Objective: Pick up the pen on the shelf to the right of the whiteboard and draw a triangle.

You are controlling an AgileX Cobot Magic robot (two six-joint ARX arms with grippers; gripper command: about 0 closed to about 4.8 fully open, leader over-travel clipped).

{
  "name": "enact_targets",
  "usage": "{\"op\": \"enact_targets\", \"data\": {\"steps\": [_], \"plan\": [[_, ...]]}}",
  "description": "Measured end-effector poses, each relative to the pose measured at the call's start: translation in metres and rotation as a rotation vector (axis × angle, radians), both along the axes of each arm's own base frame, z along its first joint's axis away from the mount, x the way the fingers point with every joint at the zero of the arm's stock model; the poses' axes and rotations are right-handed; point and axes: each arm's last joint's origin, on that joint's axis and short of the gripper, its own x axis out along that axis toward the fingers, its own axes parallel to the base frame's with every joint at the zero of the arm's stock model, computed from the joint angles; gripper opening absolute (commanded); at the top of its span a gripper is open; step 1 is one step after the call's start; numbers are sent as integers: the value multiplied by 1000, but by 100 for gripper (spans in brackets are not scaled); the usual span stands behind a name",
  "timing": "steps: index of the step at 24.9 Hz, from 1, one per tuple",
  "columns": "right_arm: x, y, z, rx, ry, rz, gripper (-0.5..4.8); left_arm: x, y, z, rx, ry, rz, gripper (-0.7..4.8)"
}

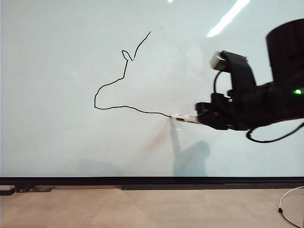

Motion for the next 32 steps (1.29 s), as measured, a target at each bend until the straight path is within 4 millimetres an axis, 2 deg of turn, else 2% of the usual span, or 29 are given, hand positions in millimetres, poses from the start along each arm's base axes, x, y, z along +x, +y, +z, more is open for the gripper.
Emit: {"op": "enact_targets", "data": {"steps": [10, 15, 26, 28, 32], "plan": [[-12, -35, 2, 4, -15, -113, -5, 0, 0, 0, 0, 0, 0, -5], [-21, -60, 5, 8, -30, -204, -5, 0, 0, 0, 0, 0, 0, -5], [-30, -87, 2, 7, -30, -305, -5, 0, 0, 0, 0, 0, 0, -5], [-33, -89, 2, 18, -34, -291, -5, 0, 0, 0, 0, 0, 0, -5], [-52, -67, 12, 71, -105, -153, -5, 0, 0, 0, 0, 0, 0, -5]]}}
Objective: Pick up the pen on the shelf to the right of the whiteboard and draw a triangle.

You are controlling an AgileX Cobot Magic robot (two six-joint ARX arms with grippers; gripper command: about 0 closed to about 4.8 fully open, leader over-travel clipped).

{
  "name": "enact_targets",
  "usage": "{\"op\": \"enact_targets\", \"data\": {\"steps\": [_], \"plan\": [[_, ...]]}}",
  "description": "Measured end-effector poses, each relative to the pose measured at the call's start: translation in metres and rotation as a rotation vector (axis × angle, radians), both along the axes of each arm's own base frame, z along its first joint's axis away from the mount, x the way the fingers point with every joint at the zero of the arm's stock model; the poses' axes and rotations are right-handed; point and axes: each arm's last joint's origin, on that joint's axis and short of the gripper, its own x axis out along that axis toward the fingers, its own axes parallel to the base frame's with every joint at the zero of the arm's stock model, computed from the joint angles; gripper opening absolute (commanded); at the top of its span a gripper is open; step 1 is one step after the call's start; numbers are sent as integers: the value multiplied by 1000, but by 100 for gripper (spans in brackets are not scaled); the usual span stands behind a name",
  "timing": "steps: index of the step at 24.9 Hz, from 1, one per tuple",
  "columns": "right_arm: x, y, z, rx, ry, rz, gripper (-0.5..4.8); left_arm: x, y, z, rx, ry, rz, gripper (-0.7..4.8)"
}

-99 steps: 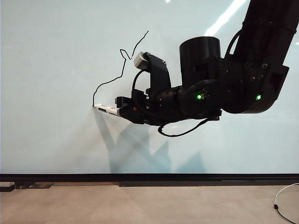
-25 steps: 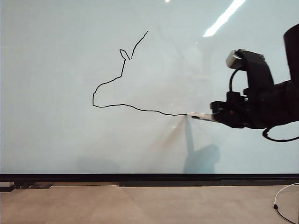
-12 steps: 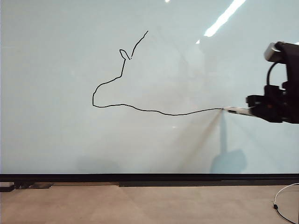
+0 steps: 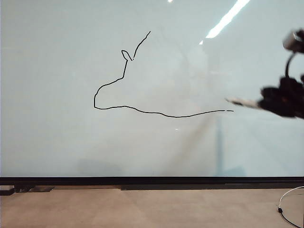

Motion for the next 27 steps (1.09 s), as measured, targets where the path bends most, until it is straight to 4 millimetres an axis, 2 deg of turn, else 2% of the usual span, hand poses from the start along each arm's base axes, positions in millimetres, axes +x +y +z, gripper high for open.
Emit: {"op": "enact_targets", "data": {"steps": [3, 6, 11, 22, 25, 27], "plan": [[-4, 19, 16, 21, -71, 91, -5, 0, 0, 0, 0, 0, 0, -5], [4, 31, 30, 34, -96, 139, -5, 0, 0, 0, 0, 0, 0, -5], [41, 58, 78, 25, -158, 245, -5, 0, 0, 0, 0, 0, 0, -5], [52, 65, 95, 6, -180, 343, -5, 0, 0, 0, 0, 0, 0, -5], [58, 68, 106, 15, -220, 346, -5, 0, 0, 0, 0, 0, 0, -5], [64, 71, 106, 12, -214, 357, -5, 0, 0, 0, 0, 0, 0, -5]]}}
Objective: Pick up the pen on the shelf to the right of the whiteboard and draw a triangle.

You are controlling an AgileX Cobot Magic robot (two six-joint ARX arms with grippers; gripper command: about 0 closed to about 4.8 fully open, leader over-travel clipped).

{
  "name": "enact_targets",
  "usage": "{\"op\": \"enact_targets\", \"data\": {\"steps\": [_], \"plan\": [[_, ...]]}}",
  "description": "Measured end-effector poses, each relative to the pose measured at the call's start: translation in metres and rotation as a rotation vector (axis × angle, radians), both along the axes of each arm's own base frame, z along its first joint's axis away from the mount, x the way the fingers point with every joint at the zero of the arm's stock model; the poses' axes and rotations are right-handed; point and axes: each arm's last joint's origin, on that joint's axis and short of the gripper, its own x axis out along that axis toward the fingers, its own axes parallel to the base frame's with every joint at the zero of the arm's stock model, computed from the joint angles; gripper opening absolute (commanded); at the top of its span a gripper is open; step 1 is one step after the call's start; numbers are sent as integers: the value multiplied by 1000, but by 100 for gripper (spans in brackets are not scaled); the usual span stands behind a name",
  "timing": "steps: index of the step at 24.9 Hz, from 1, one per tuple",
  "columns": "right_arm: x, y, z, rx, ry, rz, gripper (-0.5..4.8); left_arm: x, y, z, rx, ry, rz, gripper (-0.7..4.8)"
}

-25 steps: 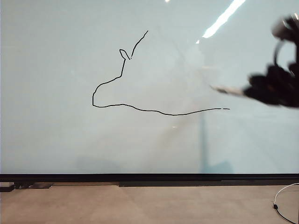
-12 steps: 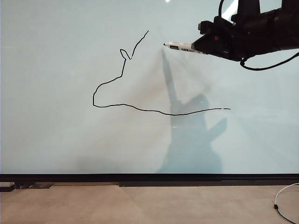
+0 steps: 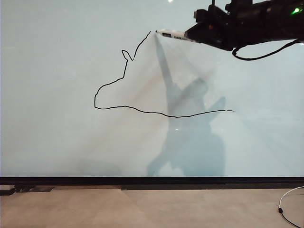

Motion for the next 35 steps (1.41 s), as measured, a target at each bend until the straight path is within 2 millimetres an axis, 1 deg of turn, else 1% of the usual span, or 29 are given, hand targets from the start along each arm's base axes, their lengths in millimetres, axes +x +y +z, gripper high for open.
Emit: {"op": "enact_targets", "data": {"steps": [2, 6, 12, 35], "plan": [[5, 3, -2, -10, 18, 13, -5, 0, 0, 0, 0, 0, 0, -5], [6, 7, -7, -17, 33, 22, -5, 0, 0, 0, 0, 0, 0, -5], [5, 6, -3, -4, -6, 22, -5, 0, 0, 0, 0, 0, 0, -5], [6, 6, -4, -6, -16, -15, -5, 0, 0, 0, 0, 0, 0, -5]]}}
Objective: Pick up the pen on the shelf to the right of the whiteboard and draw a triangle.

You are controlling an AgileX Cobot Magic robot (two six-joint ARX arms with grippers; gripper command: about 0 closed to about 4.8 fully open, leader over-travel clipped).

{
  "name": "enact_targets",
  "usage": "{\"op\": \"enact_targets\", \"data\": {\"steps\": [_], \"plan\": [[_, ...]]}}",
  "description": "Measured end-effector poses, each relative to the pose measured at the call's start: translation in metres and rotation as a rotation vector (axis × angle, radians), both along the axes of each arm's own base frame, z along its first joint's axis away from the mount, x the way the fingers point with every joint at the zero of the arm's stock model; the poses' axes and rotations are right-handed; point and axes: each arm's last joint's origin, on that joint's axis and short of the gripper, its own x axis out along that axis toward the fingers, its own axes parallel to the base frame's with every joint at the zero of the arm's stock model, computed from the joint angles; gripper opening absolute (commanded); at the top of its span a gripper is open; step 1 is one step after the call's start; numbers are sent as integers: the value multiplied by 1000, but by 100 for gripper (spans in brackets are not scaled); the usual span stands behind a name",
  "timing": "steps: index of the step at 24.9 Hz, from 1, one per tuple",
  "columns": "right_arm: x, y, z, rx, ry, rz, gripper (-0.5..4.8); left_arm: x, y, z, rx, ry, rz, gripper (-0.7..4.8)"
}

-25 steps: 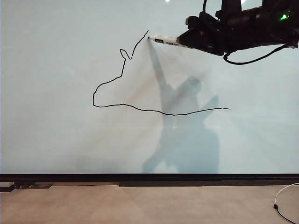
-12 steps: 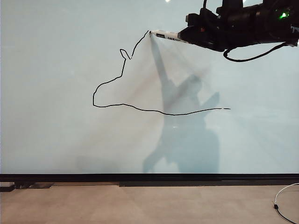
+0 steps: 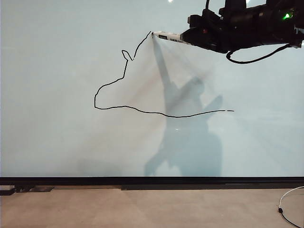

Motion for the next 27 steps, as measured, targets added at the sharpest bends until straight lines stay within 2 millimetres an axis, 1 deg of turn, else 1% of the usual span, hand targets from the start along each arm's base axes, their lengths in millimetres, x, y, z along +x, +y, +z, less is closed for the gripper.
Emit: {"op": "enact_targets", "data": {"steps": [8, 14, 17, 24, 27], "plan": [[0, 0, -3, -23, 3, -9, -5, 0, 0, 0, 0, 0, 0, -5], [-6, -5, -18, -38, 41, -41, -5, 0, 0, 0, 0, 0, 0, -5], [-7, -5, -18, -42, 40, -53, -5, 0, 0, 0, 0, 0, 0, -5], [-4, -15, -21, -55, 38, -77, -5, 0, 0, 0, 0, 0, 0, -5], [-8, -18, -25, -60, 44, -91, -5, 0, 0, 0, 0, 0, 0, -5]]}}
